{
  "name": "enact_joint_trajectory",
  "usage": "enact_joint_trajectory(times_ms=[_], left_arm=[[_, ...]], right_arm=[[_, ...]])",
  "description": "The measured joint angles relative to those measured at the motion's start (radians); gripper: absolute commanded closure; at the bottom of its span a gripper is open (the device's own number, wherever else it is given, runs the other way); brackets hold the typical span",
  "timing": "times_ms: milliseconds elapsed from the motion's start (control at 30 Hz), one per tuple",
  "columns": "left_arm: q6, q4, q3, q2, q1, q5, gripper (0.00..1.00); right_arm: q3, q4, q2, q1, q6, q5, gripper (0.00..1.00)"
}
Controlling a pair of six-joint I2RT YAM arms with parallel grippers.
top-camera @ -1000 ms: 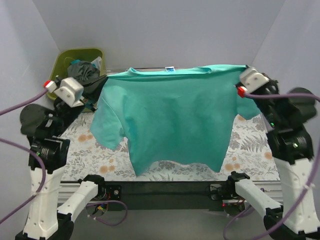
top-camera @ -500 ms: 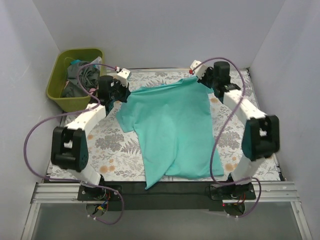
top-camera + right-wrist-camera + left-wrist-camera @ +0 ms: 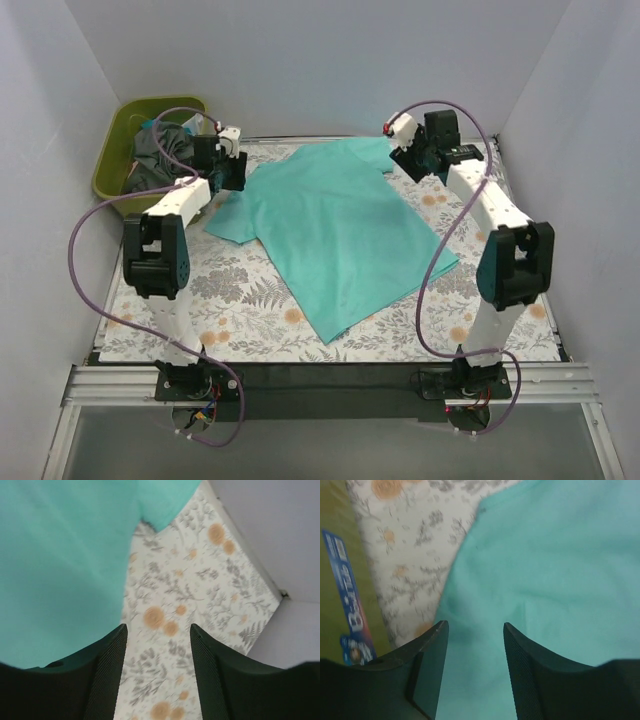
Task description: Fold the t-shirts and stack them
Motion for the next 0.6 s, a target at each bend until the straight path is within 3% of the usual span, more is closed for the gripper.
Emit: enact_joint_trajectory(times_ms=[200, 367, 600], left_arm=[[0.011, -0.042, -0.221, -0.245, 0.001, 0.079, 0.62], [0.061, -0.055, -0.350, -0.311, -0.006, 0.098, 0.66], [0.175, -0.102, -0.452, -0.309, -0.006, 0.063, 0.69]], right_arm=[[-0.267, -0.115, -0.251, 0.008, 0.100, -0.135, 0.63], [-0.380, -0.168, -0.175, 0.009, 0.158, -0.162, 0.64], [-0.397, -0.190, -0.063, 0.002, 0.193, -0.154, 0.64]])
